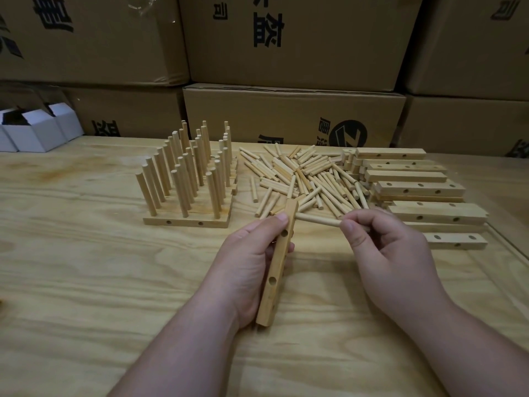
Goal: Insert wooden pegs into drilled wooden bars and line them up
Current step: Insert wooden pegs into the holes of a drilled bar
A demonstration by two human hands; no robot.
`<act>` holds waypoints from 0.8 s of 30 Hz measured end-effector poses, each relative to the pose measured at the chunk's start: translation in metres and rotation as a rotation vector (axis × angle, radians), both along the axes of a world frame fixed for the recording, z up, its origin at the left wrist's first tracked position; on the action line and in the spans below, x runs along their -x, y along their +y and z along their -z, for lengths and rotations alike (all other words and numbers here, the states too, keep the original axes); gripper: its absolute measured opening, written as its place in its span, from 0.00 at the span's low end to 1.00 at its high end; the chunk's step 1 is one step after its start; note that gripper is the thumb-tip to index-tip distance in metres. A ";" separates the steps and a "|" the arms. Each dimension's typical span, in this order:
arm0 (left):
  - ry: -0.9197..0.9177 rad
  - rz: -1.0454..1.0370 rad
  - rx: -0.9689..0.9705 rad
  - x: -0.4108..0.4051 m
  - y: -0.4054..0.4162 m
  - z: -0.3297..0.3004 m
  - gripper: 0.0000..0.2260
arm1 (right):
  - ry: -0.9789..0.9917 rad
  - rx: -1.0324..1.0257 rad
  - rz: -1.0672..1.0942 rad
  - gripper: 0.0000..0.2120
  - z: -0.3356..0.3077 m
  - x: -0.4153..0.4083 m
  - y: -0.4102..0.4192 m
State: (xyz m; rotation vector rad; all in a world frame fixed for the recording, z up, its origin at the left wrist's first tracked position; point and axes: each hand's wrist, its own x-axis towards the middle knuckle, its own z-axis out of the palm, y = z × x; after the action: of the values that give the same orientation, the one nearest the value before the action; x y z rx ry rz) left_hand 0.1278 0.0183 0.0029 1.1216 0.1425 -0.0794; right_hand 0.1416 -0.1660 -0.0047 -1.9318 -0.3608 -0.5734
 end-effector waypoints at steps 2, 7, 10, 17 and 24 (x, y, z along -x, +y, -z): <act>0.007 -0.008 -0.006 0.000 0.001 0.001 0.08 | 0.002 0.017 -0.010 0.07 0.000 0.000 0.000; -0.019 0.020 0.047 0.000 -0.001 -0.001 0.08 | -0.022 0.026 0.004 0.04 -0.002 0.001 -0.001; -0.024 0.039 0.062 0.001 -0.001 -0.001 0.12 | -0.013 0.013 0.018 0.05 -0.005 0.004 0.000; -0.040 0.065 0.030 0.001 -0.002 0.000 0.08 | 0.045 0.008 0.018 0.12 -0.008 0.006 -0.002; -0.021 0.067 -0.007 0.000 -0.001 0.000 0.10 | 0.127 -0.164 -0.053 0.19 -0.002 0.003 0.000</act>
State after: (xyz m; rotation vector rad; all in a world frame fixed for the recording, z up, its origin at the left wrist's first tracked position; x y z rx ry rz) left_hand 0.1279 0.0169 0.0028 1.1340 0.0864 -0.1266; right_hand 0.1383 -0.1657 -0.0031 -1.7852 -0.2744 -0.4298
